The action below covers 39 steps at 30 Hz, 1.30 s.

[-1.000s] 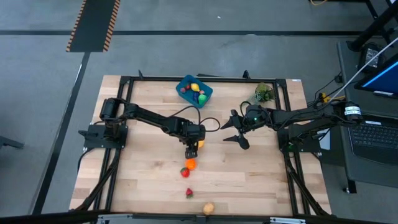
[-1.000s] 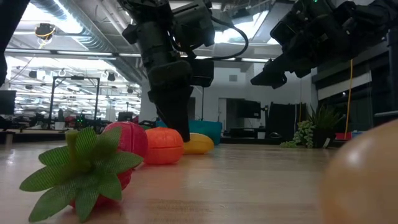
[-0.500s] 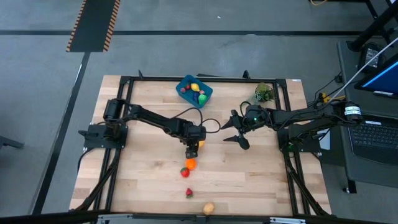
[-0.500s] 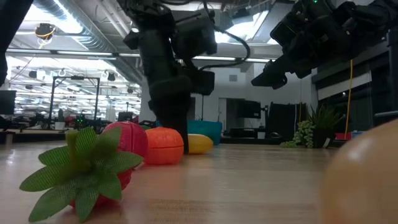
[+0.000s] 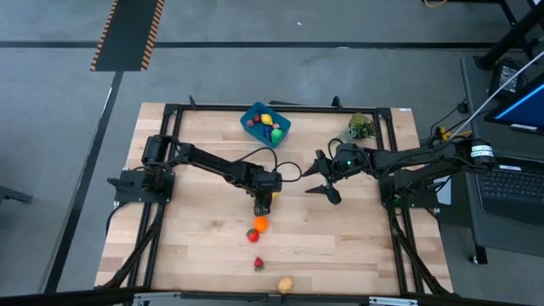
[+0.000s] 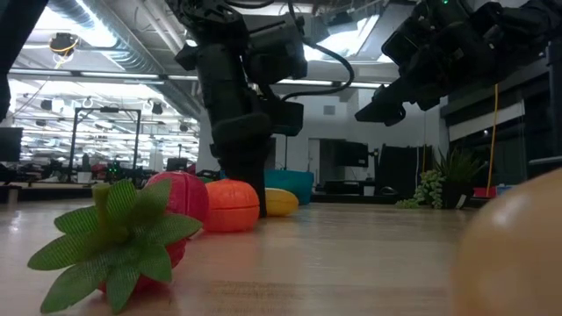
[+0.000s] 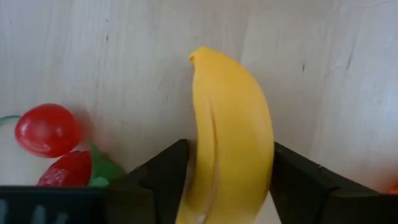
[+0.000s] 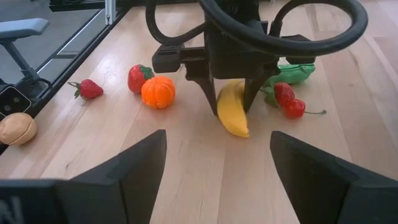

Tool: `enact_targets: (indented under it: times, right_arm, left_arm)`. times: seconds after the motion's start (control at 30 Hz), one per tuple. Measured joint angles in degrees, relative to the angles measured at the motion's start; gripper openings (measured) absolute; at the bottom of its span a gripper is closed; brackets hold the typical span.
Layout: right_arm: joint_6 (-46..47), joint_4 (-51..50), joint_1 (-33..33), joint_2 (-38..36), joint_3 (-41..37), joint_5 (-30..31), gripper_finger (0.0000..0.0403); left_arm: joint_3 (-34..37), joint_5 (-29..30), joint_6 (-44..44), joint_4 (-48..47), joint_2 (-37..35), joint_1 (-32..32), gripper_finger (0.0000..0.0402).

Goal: Pick and placing Produce into tupperware
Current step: Put the yellow banana into the blue bin

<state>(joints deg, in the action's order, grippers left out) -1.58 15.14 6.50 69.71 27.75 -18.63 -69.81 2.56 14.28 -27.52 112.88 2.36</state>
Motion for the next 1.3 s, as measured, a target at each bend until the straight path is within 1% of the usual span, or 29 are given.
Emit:
enact_targets:
  times: [0.13,0.2,0.43,0.57,0.63,0.7,0.8,0.9,1.0,1.2,1.3]
  right_arm:
    - [0.0,0.0,0.0,0.0,0.0,0.0,0.0288]
    - [0.0,0.0,0.0,0.0,0.0,0.0,0.0288]
    - [0.0,0.0,0.0,0.0,0.0,0.0,0.0288]
    - [0.0,-0.1,0.0,0.0,0.0,0.0,0.0288]
    - [0.0,-0.5,0.0,0.0,0.0,0.0,0.0288]
    - [0.0,-0.5,0.0,0.0,0.0,0.0,0.0288]
    - [0.0,-0.9,0.0,0.4,0.0,0.0,0.0288]
    - [0.0,-1.2,0.0,0.9,0.0,0.0,0.0288]
    - [0.0,-1.4,0.0,1.6,0.0,0.0,0.0288]
    - [-0.1,0.2,0.0,2.8,0.0,0.0,0.0288]
    - [-0.2,0.4,0.0,2.8,0.0,0.0,0.0288]
  left_arm:
    - [0.0,0.0,-1.1,-0.1,0.0,-0.1,0.0145]
    - [0.0,0.0,-1.1,-0.3,0.0,-0.2,0.0132]
    - [-0.1,-0.4,-2.9,-0.9,-0.5,-0.2,0.0133]
    - [-2.2,-0.9,-5.5,-6.6,-1.1,-0.2,0.0138]
    - [-4.0,-0.9,-6.5,-7.3,-1.7,-0.2,0.0133]
    - [-5.8,-0.9,-7.4,-10.2,-2.5,-0.2,0.0132]
    - [-7.0,-0.5,-8.8,-12.9,-3.6,-0.4,0.0132]
    - [-7.6,-0.2,-9.4,-13.0,-5.6,-0.8,0.0132]
    - [-7.7,1.3,-10.1,-13.2,-7.4,-0.9,0.0132]
    - [-7.7,8.8,-11.7,-17.2,-12.4,-0.9,0.0132]
    - [-6.5,10.6,-11.4,-17.4,-15.5,-1.0,0.0132]
